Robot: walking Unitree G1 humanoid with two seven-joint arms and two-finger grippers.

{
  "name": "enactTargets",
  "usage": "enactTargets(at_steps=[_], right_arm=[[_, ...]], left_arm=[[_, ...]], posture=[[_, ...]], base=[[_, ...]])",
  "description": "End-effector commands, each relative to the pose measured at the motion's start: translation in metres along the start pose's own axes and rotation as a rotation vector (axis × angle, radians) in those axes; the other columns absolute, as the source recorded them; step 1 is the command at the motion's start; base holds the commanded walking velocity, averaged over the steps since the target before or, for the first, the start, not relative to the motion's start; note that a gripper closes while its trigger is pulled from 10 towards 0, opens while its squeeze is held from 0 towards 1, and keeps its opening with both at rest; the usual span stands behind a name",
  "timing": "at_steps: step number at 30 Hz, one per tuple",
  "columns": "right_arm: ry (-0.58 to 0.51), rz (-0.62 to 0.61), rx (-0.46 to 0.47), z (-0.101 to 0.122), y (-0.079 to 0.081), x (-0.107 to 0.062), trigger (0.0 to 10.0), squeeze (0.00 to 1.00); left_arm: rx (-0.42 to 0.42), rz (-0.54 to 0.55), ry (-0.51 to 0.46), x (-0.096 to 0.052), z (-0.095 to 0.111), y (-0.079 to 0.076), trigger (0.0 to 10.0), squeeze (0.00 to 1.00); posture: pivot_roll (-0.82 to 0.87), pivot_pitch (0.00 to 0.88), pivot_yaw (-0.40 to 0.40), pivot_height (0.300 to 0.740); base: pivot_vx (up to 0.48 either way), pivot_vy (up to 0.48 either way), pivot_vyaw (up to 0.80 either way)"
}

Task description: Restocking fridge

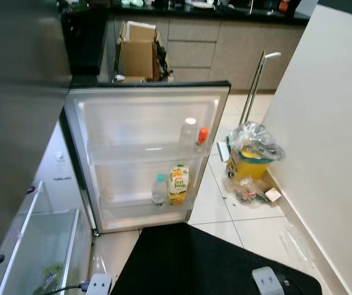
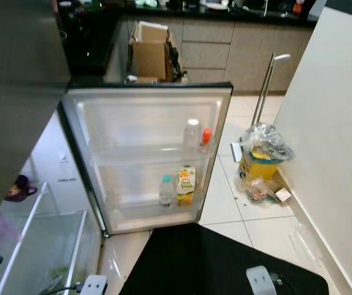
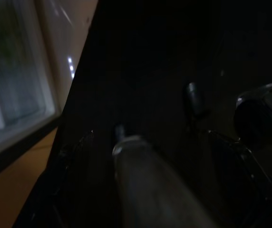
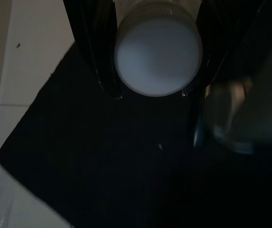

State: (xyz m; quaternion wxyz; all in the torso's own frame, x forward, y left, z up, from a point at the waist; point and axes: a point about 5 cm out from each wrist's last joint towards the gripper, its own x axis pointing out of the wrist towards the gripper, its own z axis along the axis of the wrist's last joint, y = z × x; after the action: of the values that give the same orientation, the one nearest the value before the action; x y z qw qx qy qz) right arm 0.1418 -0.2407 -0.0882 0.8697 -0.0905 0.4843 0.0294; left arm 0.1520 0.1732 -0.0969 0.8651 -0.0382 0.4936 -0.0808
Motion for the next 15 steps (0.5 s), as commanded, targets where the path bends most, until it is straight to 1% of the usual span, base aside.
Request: enactTargets(at_steps=[1,7,8,15], right_arm=[[-0.026,-0.017,-0.009,0.0089,-0.0063,0.0007,10.0,0.00],[-0.028,-0.017,-0.010,0.0096,-0.0068,0.0008,10.0,0.00],[-0.028,-0.018,-0.011,0.0097,-0.0068,0.0008,10.0,0.00],[-0.029,-0.018,-0.007,0.0098,-0.0067,0.0008,10.0,0.00]], left_arm=[[0.006,-0.014,0.023,0.0001,-0.0060,-0.0041,10.0,0.00],[-0.002,-0.003,0.021,0.0001,-0.0055,-0.0032,10.0,0.00],[-0.024,0.011,0.019,0.0000,-0.0054,-0.0022,10.0,0.00],[-0.033,0.029,0.016,0.0000,-0.0041,-0.0002,10.0,0.00]], posture=[[-0.12,0.000,-0.039,0.740],[-0.12,0.000,-0.038,0.740],[-0.12,0.000,-0.038,0.740],[-0.12,0.000,-0.037,0.740]], base=[[0.000,-0.469,0.00],[0.000,-0.464,0.00],[0.000,0.000,0.00],[0.000,0.000,0.00]])
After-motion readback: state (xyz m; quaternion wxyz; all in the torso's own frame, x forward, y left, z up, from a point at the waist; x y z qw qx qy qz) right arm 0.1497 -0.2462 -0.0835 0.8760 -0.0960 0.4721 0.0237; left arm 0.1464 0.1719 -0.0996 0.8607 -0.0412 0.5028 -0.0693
